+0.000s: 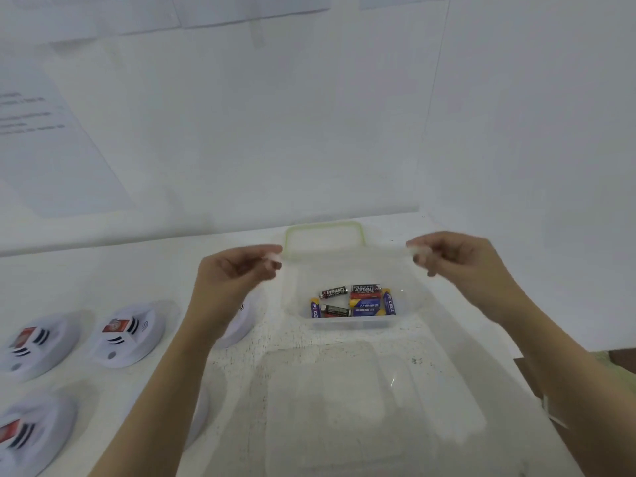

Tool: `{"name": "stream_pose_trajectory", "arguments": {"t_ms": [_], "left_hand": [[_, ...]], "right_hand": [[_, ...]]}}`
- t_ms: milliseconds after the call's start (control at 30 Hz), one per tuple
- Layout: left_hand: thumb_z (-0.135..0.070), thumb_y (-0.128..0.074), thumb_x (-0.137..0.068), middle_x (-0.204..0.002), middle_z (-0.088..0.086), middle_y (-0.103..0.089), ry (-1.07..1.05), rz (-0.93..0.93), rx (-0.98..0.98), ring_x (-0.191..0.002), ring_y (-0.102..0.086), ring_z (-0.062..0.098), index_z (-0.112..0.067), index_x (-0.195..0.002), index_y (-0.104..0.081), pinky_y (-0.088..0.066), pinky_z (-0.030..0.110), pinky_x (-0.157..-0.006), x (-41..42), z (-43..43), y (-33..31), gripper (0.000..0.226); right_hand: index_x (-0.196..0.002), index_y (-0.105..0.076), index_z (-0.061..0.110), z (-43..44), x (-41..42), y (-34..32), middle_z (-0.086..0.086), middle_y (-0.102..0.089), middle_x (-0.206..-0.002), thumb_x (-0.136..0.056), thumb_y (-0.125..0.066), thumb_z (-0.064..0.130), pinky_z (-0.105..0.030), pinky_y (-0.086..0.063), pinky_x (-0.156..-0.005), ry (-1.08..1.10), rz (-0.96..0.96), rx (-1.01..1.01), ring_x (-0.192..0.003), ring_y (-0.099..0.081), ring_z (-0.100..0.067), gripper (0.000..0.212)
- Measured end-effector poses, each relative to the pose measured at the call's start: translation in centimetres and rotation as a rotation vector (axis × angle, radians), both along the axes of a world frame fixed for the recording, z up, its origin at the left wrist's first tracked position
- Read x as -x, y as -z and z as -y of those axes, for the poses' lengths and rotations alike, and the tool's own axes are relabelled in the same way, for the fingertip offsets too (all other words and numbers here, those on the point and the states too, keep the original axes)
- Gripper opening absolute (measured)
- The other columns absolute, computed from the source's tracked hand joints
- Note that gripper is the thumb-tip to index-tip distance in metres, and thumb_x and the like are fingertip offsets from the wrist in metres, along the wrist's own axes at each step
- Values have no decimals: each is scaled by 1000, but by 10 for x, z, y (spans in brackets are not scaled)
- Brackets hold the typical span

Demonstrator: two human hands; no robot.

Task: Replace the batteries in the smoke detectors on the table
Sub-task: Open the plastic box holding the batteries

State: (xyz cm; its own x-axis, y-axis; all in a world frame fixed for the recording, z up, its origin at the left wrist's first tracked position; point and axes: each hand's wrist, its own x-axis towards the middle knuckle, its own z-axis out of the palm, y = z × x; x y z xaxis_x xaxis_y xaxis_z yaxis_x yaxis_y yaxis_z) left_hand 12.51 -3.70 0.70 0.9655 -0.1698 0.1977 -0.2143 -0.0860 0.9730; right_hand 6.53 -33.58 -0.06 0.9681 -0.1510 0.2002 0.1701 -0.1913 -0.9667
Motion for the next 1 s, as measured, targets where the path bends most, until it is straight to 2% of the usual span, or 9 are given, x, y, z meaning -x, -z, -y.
{"name": "stream_pose_trajectory", "arguments": {"t_ms": [100,200,433,500,567,633,767,900,1000], "left_hand": [[-8,-69,-86,-65,-11,-72,-143,130,-89,-50,-59,4,-17,-81,-74,-47,15,-48,-19,12,-19,12],[-16,-70,-87,-58,-18,-68,-210,142,-178,-40,-51,2,-24,-75,-71,-40,15,-40,-52,22,-28,14],[4,-65,-84,-67,5,-63,-218,-244,-247,-43,-57,7,-5,-73,-65,-47,14,-41,-113,35,11,14],[5,-63,-85,-80,9,-63,-211,-309,-282,-62,-59,15,2,-95,-66,-53,18,-52,-117,35,25,11],[-1,-64,-87,-108,13,-61,-192,-324,-369,-92,-61,23,1,-121,-60,-56,32,-79,-115,35,36,34],[-8,-65,-88,-122,13,-58,-207,-250,-441,-114,-57,25,-4,-126,-59,-49,43,-98,-102,33,38,38],[-10,-63,-90,-91,4,-68,-131,-222,-351,-81,-66,19,-9,-108,-66,-57,28,-66,-61,30,33,18],[-10,-69,-86,-83,9,-71,-30,-315,-324,-60,-64,11,-13,-105,-68,-54,22,-52,-25,29,30,18],[-1,-67,-86,-84,11,-70,-66,-314,-287,-53,-63,4,-11,-112,-66,-52,19,-49,-13,28,33,28]], "right_hand": [[-75,-69,12,-4,-30,-15,4,-67,-64,-85,-66,4,-18,-42,-46,132,70,-3,-44,-45,-8,13],[-81,-66,14,-3,-70,-21,2,-66,-60,-84,-68,14,-19,-38,-41,234,-11,-11,-37,-43,-7,4],[-100,-53,6,-1,-125,17,-17,-65,-85,-84,-70,13,-19,-53,-50,233,-292,-16,-46,-59,-9,24],[-106,-54,7,-2,-125,26,-17,-64,-98,-86,-68,15,-25,-56,-64,193,-342,-5,-64,-64,-16,25],[-111,-56,9,-3,-118,31,-15,-63,-106,-89,-64,18,-32,-55,-78,163,-365,35,-78,-64,-21,25],[-112,-56,12,-6,-103,32,-11,-62,-107,-91,-60,20,-36,-52,-85,154,-362,102,-87,-62,-22,24],[-104,-58,22,-13,-61,35,-2,-64,-100,-90,-59,25,-37,-52,-82,205,-340,245,-88,-61,-18,15],[-101,-63,19,-23,-21,40,-1,-69,-90,-91,-57,24,-25,-52,-59,209,-353,195,-74,-65,-13,13],[-118,-62,22,-28,-12,47,0,-69,-102,-92,-55,26,-33,-55,-77,235,-345,191,-94,-66,-16,27]]}}
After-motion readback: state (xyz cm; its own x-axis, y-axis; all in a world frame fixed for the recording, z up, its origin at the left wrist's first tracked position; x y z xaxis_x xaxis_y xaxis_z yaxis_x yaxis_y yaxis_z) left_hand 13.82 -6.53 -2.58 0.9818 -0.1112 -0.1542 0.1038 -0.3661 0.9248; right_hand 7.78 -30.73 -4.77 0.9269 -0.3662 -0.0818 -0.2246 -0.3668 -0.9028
